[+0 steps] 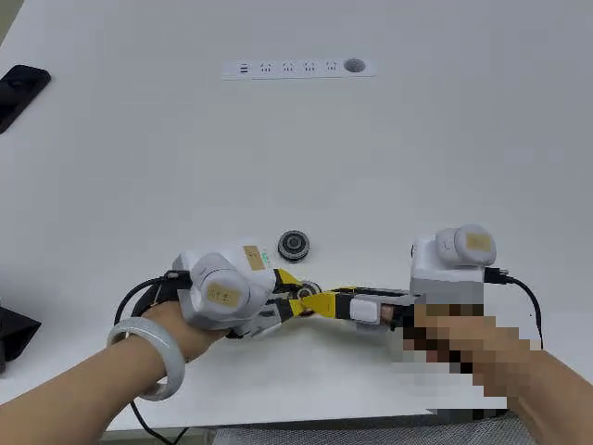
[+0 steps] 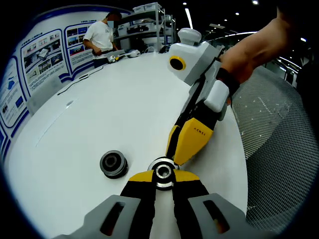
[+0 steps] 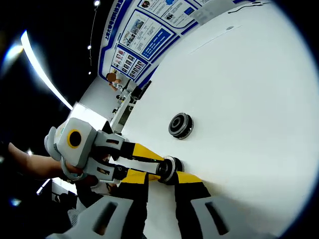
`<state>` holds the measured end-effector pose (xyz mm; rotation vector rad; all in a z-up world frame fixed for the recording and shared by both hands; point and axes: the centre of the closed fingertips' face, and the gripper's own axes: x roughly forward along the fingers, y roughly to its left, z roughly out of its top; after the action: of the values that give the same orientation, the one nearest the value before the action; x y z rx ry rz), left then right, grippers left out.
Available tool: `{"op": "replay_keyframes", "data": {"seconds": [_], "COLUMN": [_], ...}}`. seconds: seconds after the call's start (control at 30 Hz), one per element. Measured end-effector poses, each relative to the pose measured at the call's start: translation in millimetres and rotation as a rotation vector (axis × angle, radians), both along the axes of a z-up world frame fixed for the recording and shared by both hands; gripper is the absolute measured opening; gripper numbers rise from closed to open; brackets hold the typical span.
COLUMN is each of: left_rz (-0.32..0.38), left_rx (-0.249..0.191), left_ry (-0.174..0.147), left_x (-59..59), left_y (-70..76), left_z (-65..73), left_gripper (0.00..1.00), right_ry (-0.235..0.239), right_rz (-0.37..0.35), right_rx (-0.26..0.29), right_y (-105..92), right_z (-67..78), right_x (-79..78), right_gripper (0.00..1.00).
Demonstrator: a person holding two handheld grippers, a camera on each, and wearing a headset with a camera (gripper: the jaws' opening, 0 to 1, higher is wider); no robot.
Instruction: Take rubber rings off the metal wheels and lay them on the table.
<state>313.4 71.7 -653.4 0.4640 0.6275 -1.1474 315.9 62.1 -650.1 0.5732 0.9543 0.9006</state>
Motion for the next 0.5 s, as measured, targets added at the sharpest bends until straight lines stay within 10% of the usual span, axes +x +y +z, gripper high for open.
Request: {"op": "replay_keyframes", "data": {"seconds": [0.5], "left_rz": [-0.002], "left_rx": [-0.001], "left_ry": [-0.001], "left_x": [0.9], "left_y": [0.8], "left_z": [-1.7], "left_gripper": [0.12], "right_ry": [0.023], "right_rz": [-0.029], "right_rx": [-0.051], "right_y": [-4.3], "right_z": [-9.7], "right_x": [4.8], "right_gripper": [0.06]}}
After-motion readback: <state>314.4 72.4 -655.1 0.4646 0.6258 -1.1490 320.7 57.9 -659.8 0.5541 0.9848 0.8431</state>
